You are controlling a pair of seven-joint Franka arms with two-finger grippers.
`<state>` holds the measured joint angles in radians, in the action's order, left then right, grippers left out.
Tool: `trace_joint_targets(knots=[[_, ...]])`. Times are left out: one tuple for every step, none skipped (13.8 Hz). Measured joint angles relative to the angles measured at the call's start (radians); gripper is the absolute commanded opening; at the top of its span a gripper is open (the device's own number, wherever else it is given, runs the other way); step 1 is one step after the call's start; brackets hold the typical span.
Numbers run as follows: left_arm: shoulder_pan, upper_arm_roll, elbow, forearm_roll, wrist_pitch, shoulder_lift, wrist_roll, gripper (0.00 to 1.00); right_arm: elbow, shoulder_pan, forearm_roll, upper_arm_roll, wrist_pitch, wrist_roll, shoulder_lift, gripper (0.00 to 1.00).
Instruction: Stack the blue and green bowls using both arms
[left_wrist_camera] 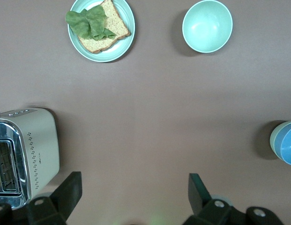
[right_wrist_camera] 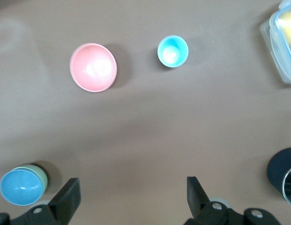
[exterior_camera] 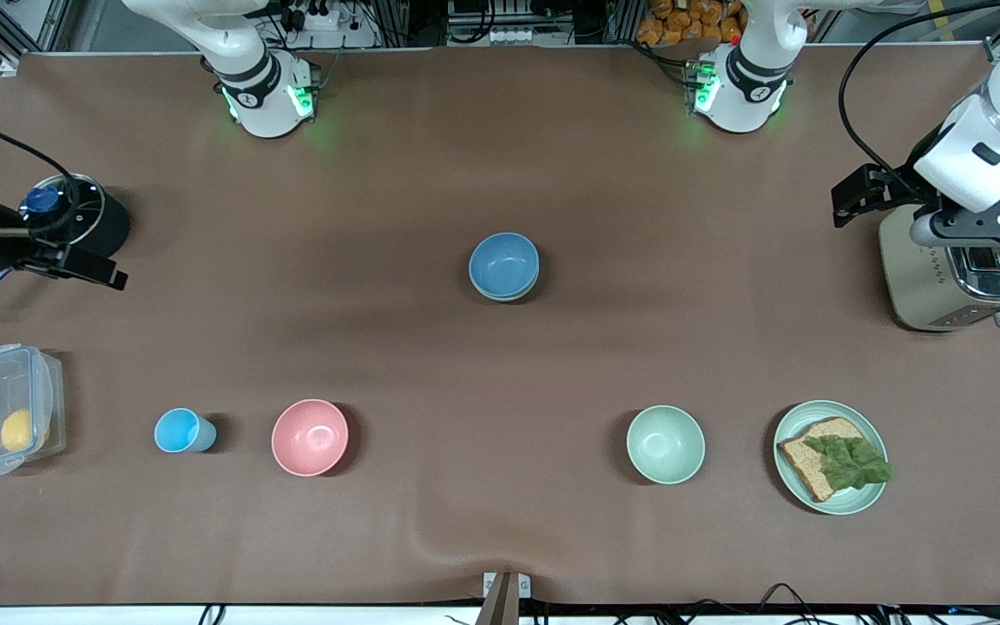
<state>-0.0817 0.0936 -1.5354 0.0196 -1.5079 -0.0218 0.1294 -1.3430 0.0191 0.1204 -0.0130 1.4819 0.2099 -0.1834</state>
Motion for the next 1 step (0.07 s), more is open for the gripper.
trace_joint_targets(knots=[[0.0, 0.0, 0.0, -0.002, 0.0, 0.0, -0.003, 1.0, 0.002, -0.007, 0.002, 0.012, 0.0, 0.0, 0.027, 1.0]])
